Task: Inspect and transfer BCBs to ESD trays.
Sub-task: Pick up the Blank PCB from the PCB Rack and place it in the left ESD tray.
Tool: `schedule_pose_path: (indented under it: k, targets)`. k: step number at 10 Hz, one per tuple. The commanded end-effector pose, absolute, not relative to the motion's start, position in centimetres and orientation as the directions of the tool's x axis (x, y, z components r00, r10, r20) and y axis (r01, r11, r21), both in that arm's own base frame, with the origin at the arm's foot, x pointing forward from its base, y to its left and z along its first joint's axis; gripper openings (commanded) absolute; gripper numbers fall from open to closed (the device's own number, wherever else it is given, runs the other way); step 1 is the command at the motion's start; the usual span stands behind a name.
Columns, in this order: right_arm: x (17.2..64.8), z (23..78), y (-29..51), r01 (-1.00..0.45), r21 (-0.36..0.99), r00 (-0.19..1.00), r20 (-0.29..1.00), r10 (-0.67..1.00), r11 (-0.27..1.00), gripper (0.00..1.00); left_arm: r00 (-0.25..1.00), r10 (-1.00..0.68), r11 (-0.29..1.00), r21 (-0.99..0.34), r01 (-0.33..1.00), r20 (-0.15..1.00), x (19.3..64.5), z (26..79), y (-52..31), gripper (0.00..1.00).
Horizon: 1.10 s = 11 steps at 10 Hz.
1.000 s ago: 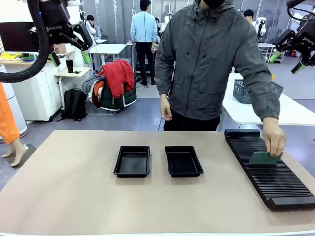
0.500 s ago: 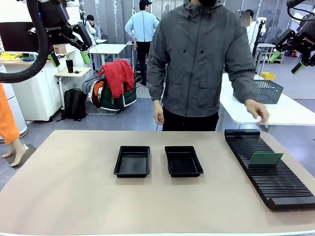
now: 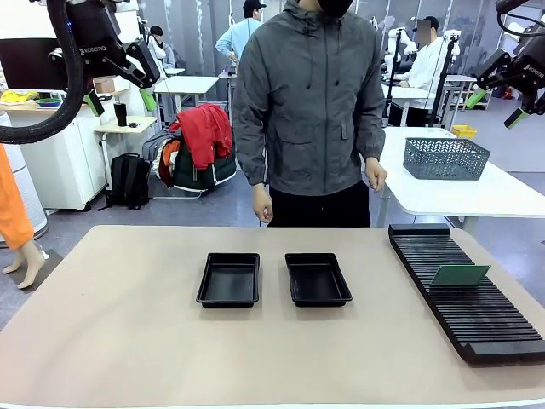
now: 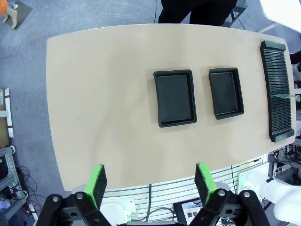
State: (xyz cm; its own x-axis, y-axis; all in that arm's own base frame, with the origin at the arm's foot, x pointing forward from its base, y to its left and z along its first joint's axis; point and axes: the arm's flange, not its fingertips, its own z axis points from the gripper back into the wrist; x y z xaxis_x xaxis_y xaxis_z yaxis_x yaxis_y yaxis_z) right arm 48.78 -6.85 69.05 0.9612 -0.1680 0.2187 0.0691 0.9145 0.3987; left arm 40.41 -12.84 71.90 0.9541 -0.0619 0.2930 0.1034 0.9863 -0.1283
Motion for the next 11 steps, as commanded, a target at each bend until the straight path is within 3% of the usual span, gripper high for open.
schedule_pose_path:
  k: [1, 2, 3, 6, 11]
  targets:
    - [48.8, 69.0, -6.9, 0.053, 0.41, 0.962, 0.224, -0.158, 0.91, 1.0, 0.954, -0.062, 0.987, -0.126, 0.103, 0.295, 40.3, 72.0, -12.8, 1.0]
    - [48.8, 69.0, -6.9, 0.069, 0.399, 0.961, 0.219, -0.168, 0.914, 1.0, 0.954, -0.062, 0.987, -0.126, 0.103, 0.295, 40.3, 72.0, -12.8, 1.0]
    - [48.2, 68.8, -6.1, -0.042, 0.324, 0.943, 0.324, -0.069, 0.945, 1.0, 0.954, -0.062, 0.987, -0.126, 0.103, 0.295, 40.3, 72.0, -12.8, 1.0]
    - [47.0, 66.9, -5.5, -0.293, 0.219, 0.881, 0.44, 0.173, 0.931, 1.0, 0.954, -0.062, 0.987, -0.126, 0.103, 0.295, 40.3, 72.0, -12.8, 1.0]
    - [46.2, 60.4, -5.4, -0.683, 0.031, 0.679, 0.397, 0.618, 0.73, 1.0, 0.954, -0.062, 0.987, -0.126, 0.103, 0.295, 40.3, 72.0, -12.8, 1.0]
